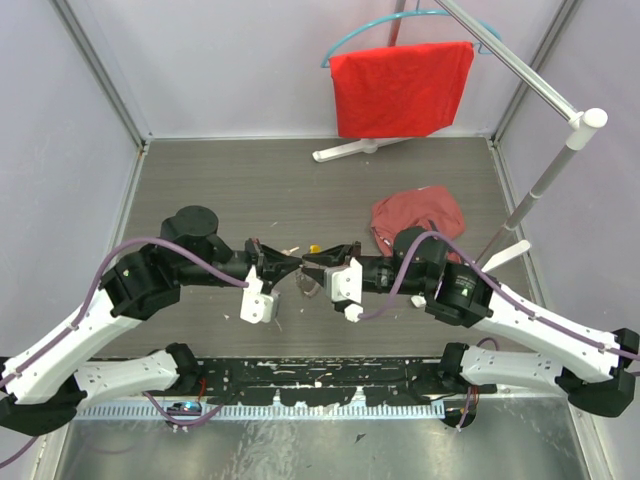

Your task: Put the keys on the keyring

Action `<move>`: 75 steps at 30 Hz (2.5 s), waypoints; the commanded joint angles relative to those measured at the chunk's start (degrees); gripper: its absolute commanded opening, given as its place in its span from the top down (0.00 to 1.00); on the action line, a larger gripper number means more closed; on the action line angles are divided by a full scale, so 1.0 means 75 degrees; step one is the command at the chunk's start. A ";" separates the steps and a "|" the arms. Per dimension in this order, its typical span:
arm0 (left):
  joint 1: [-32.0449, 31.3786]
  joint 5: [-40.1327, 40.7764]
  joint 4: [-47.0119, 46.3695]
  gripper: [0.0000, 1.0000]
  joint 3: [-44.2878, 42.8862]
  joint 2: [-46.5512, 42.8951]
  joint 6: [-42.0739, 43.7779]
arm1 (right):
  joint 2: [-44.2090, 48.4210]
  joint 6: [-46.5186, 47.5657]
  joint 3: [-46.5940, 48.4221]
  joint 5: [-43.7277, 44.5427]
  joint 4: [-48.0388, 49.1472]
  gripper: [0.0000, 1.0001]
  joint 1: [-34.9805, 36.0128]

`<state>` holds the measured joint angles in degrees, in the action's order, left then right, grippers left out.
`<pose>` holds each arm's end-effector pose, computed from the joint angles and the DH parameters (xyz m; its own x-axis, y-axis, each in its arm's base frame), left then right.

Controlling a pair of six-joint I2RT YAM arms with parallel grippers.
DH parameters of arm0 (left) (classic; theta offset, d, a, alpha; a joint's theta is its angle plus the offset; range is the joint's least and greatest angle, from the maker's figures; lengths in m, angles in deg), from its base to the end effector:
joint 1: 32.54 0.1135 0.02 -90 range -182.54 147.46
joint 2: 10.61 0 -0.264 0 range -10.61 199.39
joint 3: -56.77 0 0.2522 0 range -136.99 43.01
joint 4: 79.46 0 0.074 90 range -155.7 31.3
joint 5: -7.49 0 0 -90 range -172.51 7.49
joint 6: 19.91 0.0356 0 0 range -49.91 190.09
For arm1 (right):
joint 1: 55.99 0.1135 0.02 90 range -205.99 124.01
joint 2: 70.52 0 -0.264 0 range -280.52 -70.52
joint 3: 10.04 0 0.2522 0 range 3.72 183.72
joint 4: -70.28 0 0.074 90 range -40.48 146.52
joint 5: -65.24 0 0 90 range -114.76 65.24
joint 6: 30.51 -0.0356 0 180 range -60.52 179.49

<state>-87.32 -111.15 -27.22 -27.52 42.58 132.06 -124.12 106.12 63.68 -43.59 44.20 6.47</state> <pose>0.0875 -0.1536 0.4172 0.7627 0.2629 -0.5909 0.6417 -0.1938 0.7421 0.0856 0.1891 0.4016 0.6850 -0.1744 -0.7074 -0.7131 0.0381 -0.7000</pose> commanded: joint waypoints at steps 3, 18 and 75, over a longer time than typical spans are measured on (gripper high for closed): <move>-0.0067 0.0166 0.0004 1.00 -0.0291 0.0004 0.0044 | -0.0098 0.0043 0.0364 0.0458 0.0098 0.70 0.0167; -0.0078 0.0406 -0.0097 1.00 -0.0257 -0.0017 -0.0031 | -0.0218 -0.0312 0.0524 0.0820 -0.0049 0.89 0.0201; -0.0083 -0.1862 -0.7886 0.72 0.2483 -0.1427 -0.5143 | 0.0802 -0.1659 0.0031 -0.1854 0.3071 0.99 0.0205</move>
<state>-87.72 -122.78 -80.68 -9.26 31.50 96.41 -118.20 94.58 62.96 -56.33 63.00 7.80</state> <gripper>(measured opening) 0.289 0.029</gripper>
